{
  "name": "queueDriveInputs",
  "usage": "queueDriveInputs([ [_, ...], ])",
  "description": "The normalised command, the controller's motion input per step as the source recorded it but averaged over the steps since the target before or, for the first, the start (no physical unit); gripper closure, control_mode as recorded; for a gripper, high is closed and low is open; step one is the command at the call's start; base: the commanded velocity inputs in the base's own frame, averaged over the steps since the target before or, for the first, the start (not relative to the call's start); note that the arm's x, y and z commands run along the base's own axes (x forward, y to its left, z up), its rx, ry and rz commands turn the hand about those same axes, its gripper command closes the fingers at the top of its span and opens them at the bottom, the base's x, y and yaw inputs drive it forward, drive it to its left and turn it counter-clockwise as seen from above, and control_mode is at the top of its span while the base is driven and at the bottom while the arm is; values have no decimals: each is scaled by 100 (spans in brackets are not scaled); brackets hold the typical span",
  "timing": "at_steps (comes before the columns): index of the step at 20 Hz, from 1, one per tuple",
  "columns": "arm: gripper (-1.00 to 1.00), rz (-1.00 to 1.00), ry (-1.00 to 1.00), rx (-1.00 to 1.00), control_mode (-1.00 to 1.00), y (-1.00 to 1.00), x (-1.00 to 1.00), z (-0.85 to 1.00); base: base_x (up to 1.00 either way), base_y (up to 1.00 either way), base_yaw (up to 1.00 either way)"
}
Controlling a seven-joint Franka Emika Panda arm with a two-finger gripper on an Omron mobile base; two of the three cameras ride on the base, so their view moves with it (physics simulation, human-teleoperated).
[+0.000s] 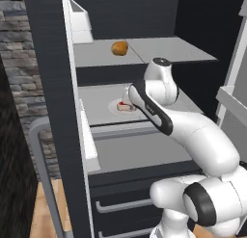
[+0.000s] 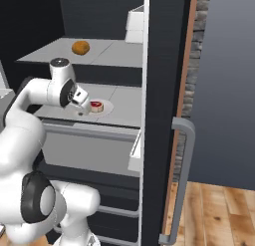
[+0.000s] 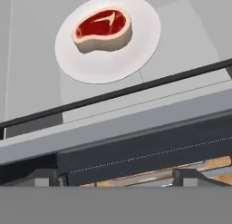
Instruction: Retrieve the steak from the fridge and place it on the cutting board.
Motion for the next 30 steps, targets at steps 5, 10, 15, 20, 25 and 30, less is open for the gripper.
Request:
queueDriveInputs([
  [5, -100, -37, -5, 17, -100, 2, 30, -9, 0, 0, 0],
  [10, -100, -35, -3, 8, -100, 2, 51, -1, 0, 0, 0],
  [15, -100, -18, 4, 0, -100, 7, 67, 0, 0, 0, 0],
  [20, -100, -9, 10, 0, -100, 3, 65, 0, 0, 0, 0],
  [25, -100, -3, 9, 0, -100, 0, 46, -2, 0, 0, 0],
  [30, -100, 0, 8, 0, -100, 0, 3, -48, 0, 0, 0],
])
